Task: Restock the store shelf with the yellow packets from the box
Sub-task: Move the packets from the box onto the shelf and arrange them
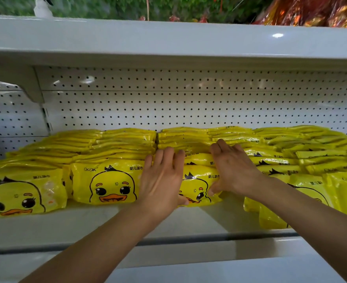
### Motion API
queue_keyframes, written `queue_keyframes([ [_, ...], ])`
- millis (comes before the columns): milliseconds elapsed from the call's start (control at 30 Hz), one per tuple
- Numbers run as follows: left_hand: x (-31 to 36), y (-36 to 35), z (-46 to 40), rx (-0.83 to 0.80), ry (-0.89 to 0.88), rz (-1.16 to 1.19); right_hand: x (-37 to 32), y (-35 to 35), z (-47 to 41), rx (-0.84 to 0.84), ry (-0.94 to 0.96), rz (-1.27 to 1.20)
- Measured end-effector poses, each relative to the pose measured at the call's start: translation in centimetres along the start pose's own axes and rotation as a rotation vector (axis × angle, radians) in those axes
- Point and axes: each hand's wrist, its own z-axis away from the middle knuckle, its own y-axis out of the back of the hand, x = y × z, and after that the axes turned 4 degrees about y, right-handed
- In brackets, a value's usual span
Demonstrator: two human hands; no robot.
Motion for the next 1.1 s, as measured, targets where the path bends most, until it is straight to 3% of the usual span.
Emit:
queue_keyframes([
  [67, 0.0, 0.0, 0.4, 0.019, -0.029, -0.014, 0.4, 0.3, 0.2, -0.027, 0.016, -0.071],
  [200, 0.7, 0.1, 0.8, 0.014, -0.046, -0.032, 3.1, 2.7, -0.3, -0.186, -0.051, -0.493],
  [367, 1.1, -0.2, 0.5, -0.031, -0.023, -0.019, 4.0, 2.2, -2.0, -0.413, 0.023, -0.379],
  [733, 0.6, -0.3, 0.1, -0.026, 0.002, -0.017, 4.5, 1.9, -1.8, -0.319, 0.037, -0.597],
  [833, 0.4, -0.5, 0.2, -0.022, -0.008, -0.009, 5.8, 2.7, -3.4, -0.177, -0.013, -0.72],
  [967, 0.3, -0.4, 0.1, -0.006, -0.021, -0.013, 4.9, 1.5, -6.4, -0.173, -0.011, -0.506],
  [1100, 0.2, -0.5, 0.1, -0.011, -0.025, -0.008, 4.3, 0.9, -8.2, -0.248, -0.027, -0.465],
])
